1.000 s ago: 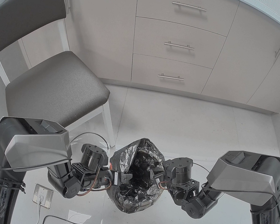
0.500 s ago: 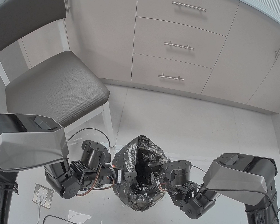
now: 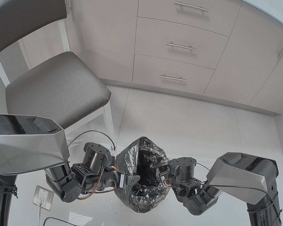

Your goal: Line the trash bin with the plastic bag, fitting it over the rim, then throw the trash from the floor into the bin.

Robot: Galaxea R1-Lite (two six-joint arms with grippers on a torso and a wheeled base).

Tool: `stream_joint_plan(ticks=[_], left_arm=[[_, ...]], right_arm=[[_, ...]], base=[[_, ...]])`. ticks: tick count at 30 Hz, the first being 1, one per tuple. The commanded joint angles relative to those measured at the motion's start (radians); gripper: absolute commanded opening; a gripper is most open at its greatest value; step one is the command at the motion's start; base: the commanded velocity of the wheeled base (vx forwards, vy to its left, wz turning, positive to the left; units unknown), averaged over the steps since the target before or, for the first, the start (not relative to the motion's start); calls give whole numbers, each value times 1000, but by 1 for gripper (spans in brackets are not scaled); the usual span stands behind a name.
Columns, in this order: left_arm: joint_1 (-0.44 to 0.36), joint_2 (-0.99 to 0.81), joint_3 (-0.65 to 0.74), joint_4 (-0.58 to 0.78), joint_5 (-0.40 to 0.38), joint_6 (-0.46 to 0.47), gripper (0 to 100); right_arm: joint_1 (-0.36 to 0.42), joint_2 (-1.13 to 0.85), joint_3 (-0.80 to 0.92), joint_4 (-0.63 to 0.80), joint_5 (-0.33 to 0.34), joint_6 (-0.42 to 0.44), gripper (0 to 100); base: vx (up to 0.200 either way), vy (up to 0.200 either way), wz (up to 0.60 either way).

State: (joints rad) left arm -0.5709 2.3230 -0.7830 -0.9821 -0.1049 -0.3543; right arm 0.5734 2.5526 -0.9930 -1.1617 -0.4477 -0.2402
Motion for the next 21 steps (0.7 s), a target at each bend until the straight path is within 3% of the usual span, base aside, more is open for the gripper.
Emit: stream_joint_plan(ticks=[1, 4, 21], left_arm=[[5, 72, -7, -29, 42, 57, 100], [5, 104, -7, -79, 56, 61, 100], [8, 185, -50, -82, 82, 103, 100]], right_arm=[[-14, 32, -32, 0, -2, -1, 100], [-26, 35, -36, 0, 0, -1, 100], [-69, 49, -9, -1, -8, -1, 100]], base=[[0, 0, 0], [0, 0, 0], [0, 0, 0]])
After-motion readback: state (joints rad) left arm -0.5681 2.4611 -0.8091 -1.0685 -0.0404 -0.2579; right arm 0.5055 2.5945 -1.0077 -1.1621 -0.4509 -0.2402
